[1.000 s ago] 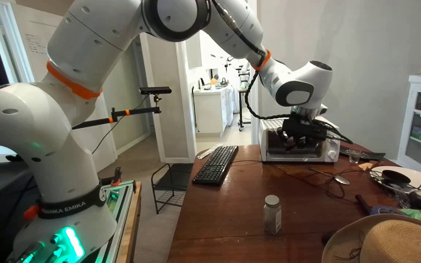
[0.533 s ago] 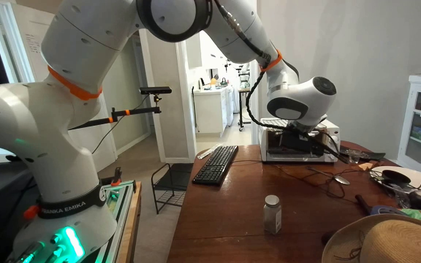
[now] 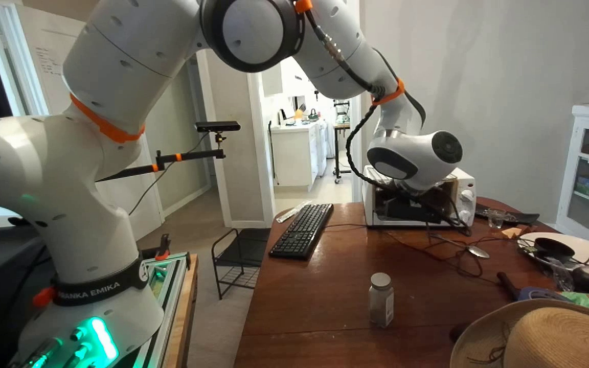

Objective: Use the spoon to close the mini oven

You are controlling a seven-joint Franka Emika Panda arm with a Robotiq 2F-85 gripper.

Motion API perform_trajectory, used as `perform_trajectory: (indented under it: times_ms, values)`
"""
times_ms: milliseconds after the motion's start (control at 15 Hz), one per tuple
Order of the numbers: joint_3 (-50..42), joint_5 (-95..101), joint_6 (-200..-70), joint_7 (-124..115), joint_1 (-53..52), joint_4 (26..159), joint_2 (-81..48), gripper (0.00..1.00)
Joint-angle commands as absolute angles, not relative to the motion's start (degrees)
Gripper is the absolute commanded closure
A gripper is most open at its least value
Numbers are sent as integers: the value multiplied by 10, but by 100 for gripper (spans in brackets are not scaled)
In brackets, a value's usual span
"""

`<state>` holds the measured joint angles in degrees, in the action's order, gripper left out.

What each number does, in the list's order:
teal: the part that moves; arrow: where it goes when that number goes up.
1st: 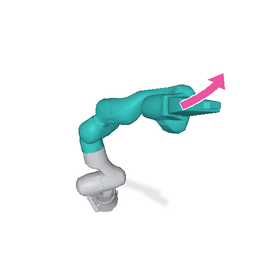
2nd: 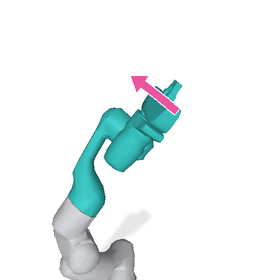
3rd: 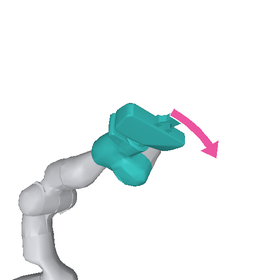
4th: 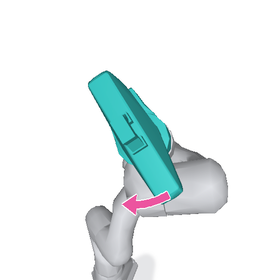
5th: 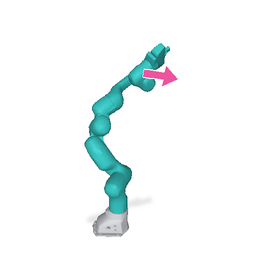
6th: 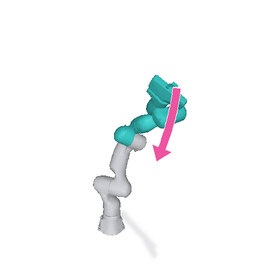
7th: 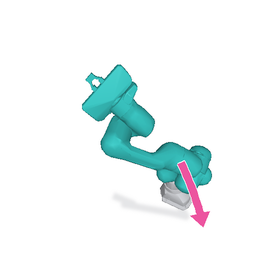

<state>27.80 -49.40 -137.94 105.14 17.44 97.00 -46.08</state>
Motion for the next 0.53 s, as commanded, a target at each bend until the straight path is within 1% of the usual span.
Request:
perform_trajectory:
  times_ms: [0, 267, 467]
  values:
    - [252, -532, -1353, 1083, 119, 912, -513, 98]
    - [222, -532, -1364, 1063, 75, 894, -532, 98]
    - [185, -559, -1418, 1041, 85, 950, -493, 98]
